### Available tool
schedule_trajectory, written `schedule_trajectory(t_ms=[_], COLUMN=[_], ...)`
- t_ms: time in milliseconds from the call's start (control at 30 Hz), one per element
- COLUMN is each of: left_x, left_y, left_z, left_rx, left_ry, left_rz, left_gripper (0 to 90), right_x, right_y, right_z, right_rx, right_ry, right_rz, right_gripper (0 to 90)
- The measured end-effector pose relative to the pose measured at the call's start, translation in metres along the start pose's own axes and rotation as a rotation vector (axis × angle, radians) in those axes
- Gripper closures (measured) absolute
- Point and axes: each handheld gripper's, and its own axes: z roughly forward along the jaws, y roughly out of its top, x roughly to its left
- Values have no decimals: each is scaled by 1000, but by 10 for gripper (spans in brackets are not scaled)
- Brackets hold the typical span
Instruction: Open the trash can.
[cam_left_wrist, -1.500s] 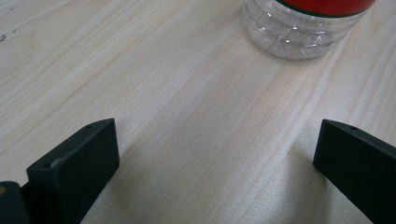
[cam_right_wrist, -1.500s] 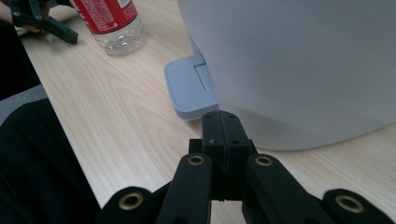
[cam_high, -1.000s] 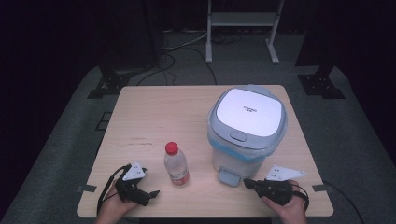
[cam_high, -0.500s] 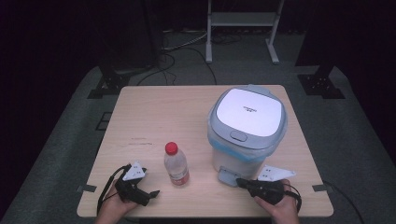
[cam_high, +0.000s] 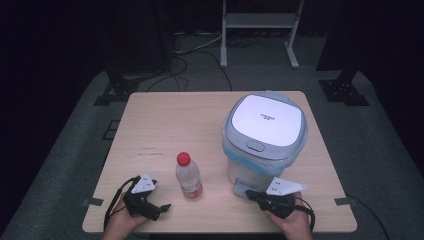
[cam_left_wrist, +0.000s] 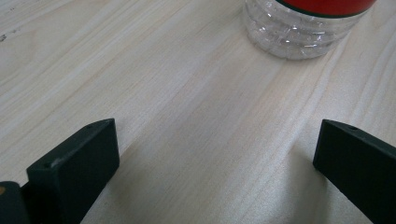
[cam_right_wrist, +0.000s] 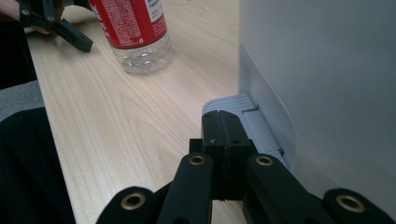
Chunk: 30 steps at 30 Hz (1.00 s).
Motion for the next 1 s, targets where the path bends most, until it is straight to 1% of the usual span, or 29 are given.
schedule_trajectory(t_ms=[267, 300, 467, 633, 800, 1000], left_x=[0, 0, 0, 0, 0, 0], left_y=[0, 0, 0, 0, 0, 0], left_z=[0, 0, 0, 0, 0, 0], left_rx=[0, 1, 1, 0, 0, 0], left_ry=[0, 0, 0, 0, 0, 0], left_rz=[0, 0, 0, 0, 0, 0], left_gripper=[0, 0, 0, 0, 0, 0], right_x=[2, 2, 4, 4, 5, 5], right_y=[1, 1, 2, 2, 1, 1], right_z=[5, 6, 8, 13, 15, 18], right_rx=[-1, -3, -6, 0, 2, 2], right_ry=[-18, -29, -37, -60, -58, -66], right_rz=[-14, -24, -34, -52, -54, -71], right_gripper=[898, 898, 898, 898, 897, 897])
